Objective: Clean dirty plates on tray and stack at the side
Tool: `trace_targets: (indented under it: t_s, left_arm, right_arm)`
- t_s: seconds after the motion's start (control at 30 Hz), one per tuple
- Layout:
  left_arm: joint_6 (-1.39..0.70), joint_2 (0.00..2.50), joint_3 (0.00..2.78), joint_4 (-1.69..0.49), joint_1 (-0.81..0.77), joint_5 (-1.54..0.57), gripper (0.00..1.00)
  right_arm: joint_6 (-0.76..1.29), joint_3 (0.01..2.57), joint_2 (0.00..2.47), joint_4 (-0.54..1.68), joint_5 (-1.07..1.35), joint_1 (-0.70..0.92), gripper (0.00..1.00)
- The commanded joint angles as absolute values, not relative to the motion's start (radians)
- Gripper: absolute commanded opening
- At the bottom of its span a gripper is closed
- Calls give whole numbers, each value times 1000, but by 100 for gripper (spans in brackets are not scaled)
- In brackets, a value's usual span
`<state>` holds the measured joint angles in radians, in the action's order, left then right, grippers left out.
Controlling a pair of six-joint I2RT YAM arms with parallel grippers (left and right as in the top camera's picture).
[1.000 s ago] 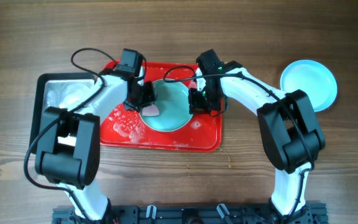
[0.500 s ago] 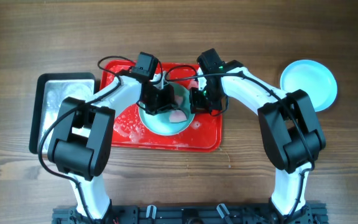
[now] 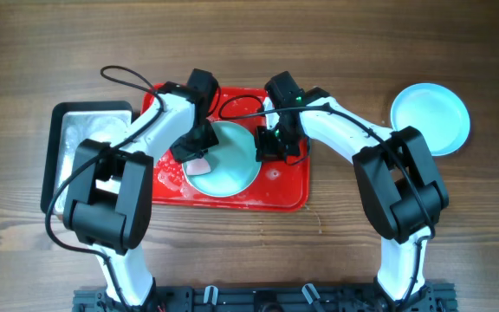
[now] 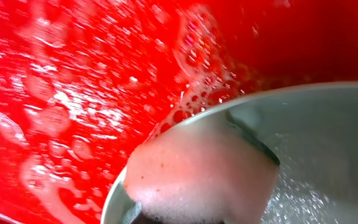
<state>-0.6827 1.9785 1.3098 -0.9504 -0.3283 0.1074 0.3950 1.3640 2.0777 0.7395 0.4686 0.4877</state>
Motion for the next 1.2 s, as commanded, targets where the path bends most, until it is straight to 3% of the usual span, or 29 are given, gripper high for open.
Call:
trace_targets:
  t_s: [0.0,0.17,0.63,0.7,0.77,0.93,1.17]
  left_arm:
    - [-760,2042,1289,-931,-304,405,4]
    - [-474,2043,1229,-764,-354,25,4]
    - [-115,2042,1165,-677,-375,-715,4]
    - [-121,2042,1166,-676,-367,-739,4]
    - [-179,2042,1166,-672,-346,-683,4]
    - [-565,2042,1166,-708,-288,-140,4]
    - [-697,2042,1178,-764,-273,331,4]
  right_arm:
    - [374,1364,2104,760,419,467,4]
    - [374,1364,2104,760,419,467,4]
    - [373,1364,2104,760,419,467,4]
    - [373,1364,2104,760,419,467,4]
    - [370,1364,2104,760,420,467,4]
    - [370,1364,2104,760,419,467,4]
    - [370,1364,2104,760,419,467,4]
